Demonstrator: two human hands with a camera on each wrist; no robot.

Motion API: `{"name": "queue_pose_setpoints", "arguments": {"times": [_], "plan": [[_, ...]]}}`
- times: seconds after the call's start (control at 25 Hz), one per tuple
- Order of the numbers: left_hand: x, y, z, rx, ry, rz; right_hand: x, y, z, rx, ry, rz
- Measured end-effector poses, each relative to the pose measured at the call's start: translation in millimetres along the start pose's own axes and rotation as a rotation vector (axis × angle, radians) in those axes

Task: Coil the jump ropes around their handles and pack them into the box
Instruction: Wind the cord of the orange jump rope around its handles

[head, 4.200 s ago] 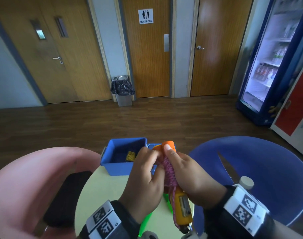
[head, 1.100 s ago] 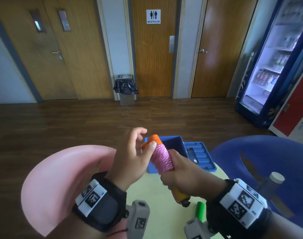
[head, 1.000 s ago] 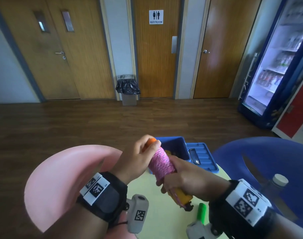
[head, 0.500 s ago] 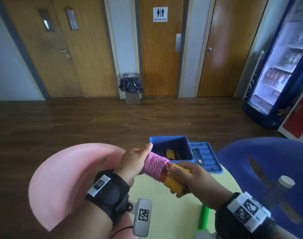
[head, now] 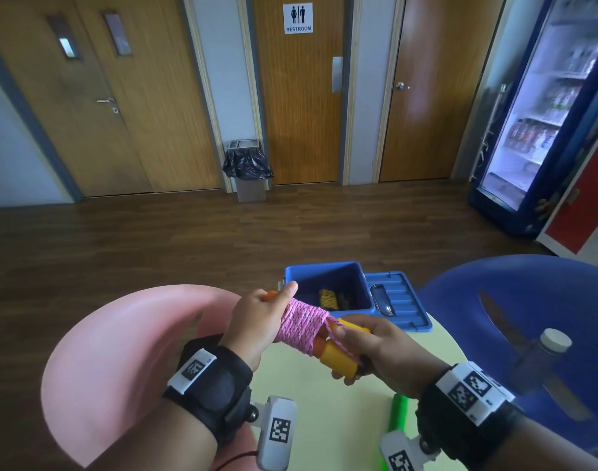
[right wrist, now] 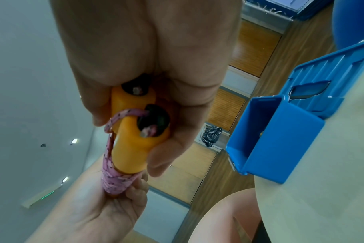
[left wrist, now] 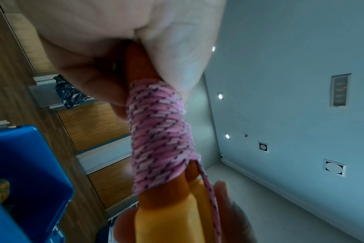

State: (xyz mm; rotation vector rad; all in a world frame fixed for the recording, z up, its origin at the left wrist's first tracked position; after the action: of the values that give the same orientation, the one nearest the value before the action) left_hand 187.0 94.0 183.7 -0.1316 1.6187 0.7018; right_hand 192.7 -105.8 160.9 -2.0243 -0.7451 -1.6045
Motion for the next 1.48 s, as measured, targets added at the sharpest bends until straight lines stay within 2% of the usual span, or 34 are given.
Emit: {"name": "queue_pose_setpoints", "arguments": {"times": [0.24, 0.52, 0.84, 1.12, 1.28, 1.36, 1.48], "plan": [[-28, -14, -3, -0.059, -0.065, 0.069, 0, 26, 3, 0.016, 0.023, 0.053], [-36, -68, 9, -0.050, -0.039, -0.021, -9, 81, 10, 0.062, 0.027, 0.125], [-54, -118, 15, -0.118, -0.063, 0.027, -21, 140, 23, 0.136, 0.004, 0.161], [1, -131, 15, -0.105, 0.050, -0.038, -54, 140, 39, 0.219, -0.085, 0.061], [31, -110, 35, -0.054, 0.064, 0.099, -58, 120, 68, 0.234, -0.110, -0.093], [47, -97, 47, -0.075, 0.079, 0.113, -61, 114, 78, 0.189, -0.154, -0.002], [78, -78, 68, -0.070, 0.212, 0.085, -72, 96, 95, 0.104, -0.232, 0.142]]}}
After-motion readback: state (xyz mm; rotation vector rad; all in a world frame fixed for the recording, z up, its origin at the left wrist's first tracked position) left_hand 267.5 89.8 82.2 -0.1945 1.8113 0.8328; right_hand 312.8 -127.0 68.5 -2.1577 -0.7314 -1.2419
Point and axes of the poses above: each hand's wrist, its own z-axis towards the middle knuckle, its own y-axis out of the back of the hand, x = y × z, the point moved 10 cm from there along z, towards the middle knuckle, and after that the axes turned 3 degrees about -z, right-handed, at the moved point
